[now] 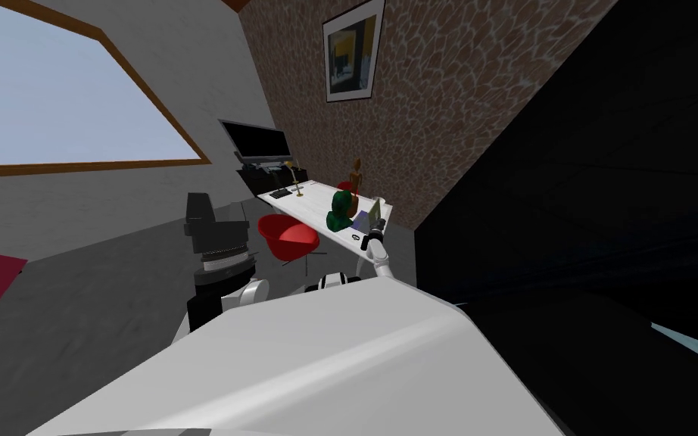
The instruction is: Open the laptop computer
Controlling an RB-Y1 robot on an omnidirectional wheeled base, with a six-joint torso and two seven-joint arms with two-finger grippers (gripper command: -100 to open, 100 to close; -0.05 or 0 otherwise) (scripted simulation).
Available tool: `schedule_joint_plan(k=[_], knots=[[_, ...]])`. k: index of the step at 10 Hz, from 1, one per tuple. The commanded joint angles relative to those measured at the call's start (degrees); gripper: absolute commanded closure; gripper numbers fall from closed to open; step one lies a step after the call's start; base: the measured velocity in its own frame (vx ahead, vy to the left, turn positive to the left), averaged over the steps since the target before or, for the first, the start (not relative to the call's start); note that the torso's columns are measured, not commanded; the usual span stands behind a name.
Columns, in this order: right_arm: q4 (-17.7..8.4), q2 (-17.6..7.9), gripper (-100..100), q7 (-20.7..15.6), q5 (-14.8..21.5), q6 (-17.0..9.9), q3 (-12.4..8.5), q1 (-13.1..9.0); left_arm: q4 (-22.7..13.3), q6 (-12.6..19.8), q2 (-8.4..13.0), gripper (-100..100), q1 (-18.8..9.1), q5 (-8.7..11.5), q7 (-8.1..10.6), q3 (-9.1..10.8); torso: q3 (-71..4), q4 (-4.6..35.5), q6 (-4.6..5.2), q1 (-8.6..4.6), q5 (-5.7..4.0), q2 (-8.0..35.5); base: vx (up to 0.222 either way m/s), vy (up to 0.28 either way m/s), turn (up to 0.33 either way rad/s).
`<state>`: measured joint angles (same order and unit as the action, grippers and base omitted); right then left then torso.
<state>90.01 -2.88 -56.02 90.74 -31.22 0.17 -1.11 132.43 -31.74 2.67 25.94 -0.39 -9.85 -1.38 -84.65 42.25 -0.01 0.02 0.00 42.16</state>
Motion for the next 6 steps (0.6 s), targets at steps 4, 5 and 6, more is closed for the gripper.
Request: schedule_joint_plan(k=[4,5,6], knots=[[0.4,1.5,100,-8.4,-2.1,2.7,-1.4,-0.4,0.0,0.0,0.0,0,0.0,0.0,0.00,0.00,0.1,0.0,0.00,-0.04,-0.01,0.1,0.035,0.034,-0.035],[0.4,1.5,100,-9.3,-2.1,2.7,-1.4,-0.4,0.0,0.0,0.0,0,0.0,0.0,0.00,0.00,0.1,0.0,0.01,-0.02,-0.01,0.2,0.028,0.030,-0.026],[0.5,1.9,100,-11.4,-2.8,3.5,-1.9,-0.5,0.0,0.0,0.0,0,0.0,0.0,0.00,0.00,0.1,0.0,0.00,-0.03,-0.01,0.2,0.031,0.041,-0.047]])
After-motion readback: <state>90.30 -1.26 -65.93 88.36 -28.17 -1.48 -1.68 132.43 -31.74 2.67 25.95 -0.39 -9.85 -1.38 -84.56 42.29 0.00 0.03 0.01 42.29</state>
